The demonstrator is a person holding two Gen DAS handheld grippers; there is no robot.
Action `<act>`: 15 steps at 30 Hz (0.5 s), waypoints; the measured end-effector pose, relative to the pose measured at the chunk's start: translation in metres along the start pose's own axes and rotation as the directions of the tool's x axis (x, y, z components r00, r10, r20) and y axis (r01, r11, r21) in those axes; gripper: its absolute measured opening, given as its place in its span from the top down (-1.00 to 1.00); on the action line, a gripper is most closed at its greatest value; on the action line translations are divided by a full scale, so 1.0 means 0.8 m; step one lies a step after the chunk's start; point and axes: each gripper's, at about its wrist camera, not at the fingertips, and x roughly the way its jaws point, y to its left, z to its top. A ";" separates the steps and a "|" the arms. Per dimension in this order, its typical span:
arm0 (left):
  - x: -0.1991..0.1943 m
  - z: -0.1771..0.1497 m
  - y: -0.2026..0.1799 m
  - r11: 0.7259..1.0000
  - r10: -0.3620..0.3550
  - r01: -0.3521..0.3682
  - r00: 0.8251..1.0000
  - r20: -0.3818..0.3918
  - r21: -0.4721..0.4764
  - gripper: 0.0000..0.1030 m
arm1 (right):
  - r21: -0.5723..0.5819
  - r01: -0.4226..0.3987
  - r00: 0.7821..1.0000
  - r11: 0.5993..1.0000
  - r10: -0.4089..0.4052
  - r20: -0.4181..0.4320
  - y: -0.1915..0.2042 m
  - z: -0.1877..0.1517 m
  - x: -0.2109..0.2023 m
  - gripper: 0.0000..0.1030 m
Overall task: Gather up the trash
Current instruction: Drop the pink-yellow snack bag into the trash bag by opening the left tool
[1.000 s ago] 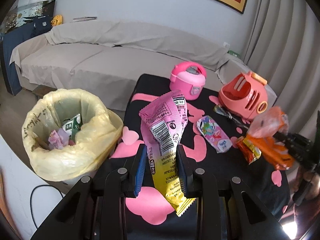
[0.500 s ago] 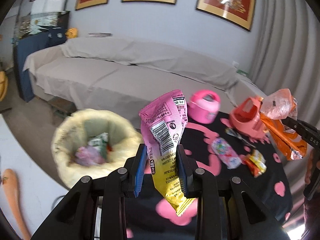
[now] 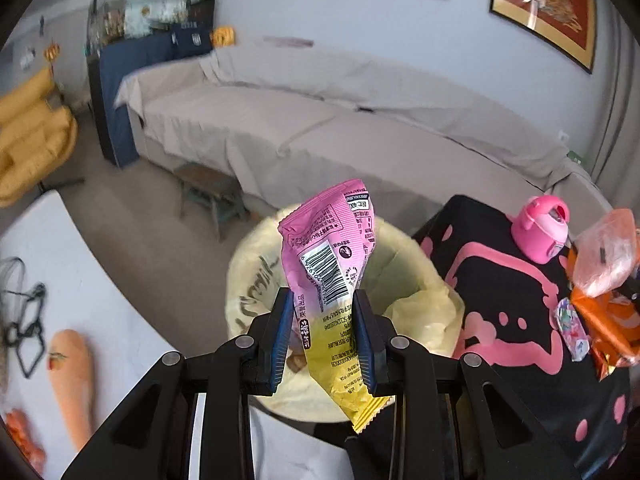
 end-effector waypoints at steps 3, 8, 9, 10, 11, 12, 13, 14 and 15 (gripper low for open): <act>0.038 0.005 0.000 0.999 -0.053 0.052 0.998 -0.036 -0.010 0.41 | -0.015 -0.002 1.000 1.000 0.001 -0.026 0.005 0.003 0.034 0.52; 0.098 0.013 -0.016 0.995 -0.102 0.100 0.991 -0.086 -0.026 0.12 | -0.034 0.002 0.997 0.999 -0.005 -0.073 0.004 0.007 0.082 0.52; 0.108 0.014 -0.015 0.992 -0.120 0.116 0.988 -0.099 -0.045 -0.02 | -0.041 0.006 0.997 0.999 -0.009 -0.082 0.003 0.007 0.089 0.52; 0.113 0.014 -0.012 0.990 -0.135 0.129 0.985 -0.105 -0.061 -0.26 | -0.051 0.011 0.996 0.999 -0.016 -0.093 0.003 0.006 0.100 0.52; 0.119 0.014 -0.009 0.987 -0.151 0.143 0.983 -0.108 -0.077 -0.35 | -0.055 0.012 0.995 0.998 -0.018 -0.099 0.003 0.005 0.105 0.52; 0.122 0.015 -0.005 0.985 -0.156 0.147 0.981 -0.113 -0.086 -0.35 | -0.058 0.013 0.994 0.998 -0.019 -0.110 0.003 0.005 0.114 0.52; 0.123 0.016 -0.001 0.985 -0.155 0.145 0.981 -0.117 -0.090 -0.35 | -0.058 0.013 0.993 0.998 -0.020 -0.118 0.003 0.006 0.122 0.52; 0.122 0.018 0.005 0.985 -0.151 0.140 0.982 -0.117 -0.100 -0.35 | -0.058 0.013 0.992 0.998 -0.021 -0.123 0.003 0.007 0.127 0.52; 0.118 0.021 0.014 0.983 -0.148 0.135 0.983 -0.106 -0.122 -0.35 | -0.060 0.013 0.991 0.998 -0.021 -0.129 0.005 0.009 0.134 0.52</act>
